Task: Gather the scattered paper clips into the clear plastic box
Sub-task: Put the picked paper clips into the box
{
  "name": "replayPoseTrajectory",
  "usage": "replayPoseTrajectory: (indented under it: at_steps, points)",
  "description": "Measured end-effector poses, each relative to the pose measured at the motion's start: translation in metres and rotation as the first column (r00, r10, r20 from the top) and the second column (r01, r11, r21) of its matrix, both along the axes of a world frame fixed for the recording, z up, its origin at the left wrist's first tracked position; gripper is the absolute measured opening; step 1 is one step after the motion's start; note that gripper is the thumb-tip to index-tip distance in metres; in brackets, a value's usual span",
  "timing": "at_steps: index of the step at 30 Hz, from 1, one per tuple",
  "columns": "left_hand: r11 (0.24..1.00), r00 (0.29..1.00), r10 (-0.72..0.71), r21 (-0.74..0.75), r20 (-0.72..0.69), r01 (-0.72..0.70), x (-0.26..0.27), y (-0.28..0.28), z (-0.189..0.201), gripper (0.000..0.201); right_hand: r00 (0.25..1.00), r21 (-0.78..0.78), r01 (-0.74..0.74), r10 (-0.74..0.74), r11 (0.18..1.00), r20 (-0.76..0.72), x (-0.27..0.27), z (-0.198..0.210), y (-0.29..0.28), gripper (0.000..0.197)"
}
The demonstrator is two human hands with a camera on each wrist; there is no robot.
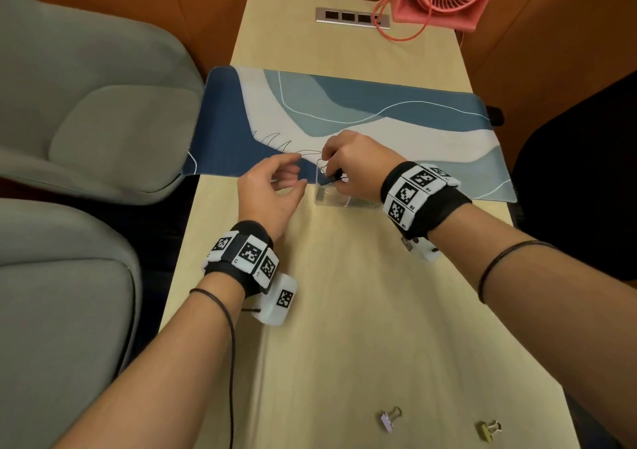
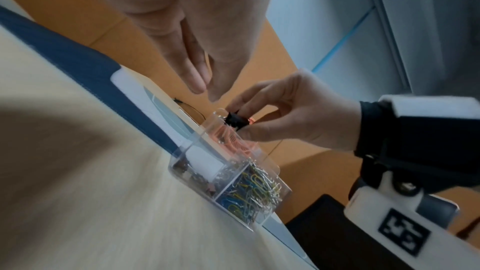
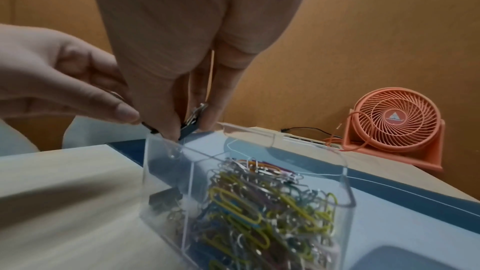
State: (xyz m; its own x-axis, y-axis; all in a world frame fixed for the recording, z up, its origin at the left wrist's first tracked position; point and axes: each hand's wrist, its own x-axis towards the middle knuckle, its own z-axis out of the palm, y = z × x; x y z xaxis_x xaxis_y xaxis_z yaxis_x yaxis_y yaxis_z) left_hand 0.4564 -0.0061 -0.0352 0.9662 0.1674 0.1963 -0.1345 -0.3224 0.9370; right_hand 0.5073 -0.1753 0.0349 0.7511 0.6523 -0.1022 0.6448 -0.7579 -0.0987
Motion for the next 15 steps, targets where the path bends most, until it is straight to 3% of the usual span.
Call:
replayPoseTrajectory:
  at_steps: [15]
  points:
    - [0.993,0.996,-0.087,0.083,-0.012,0.088,-0.044,-0.012,-0.018,0.027,0.994,0.039,0.112,-0.112,0.993,0.007,0.0,0.003,0.002,0.027]
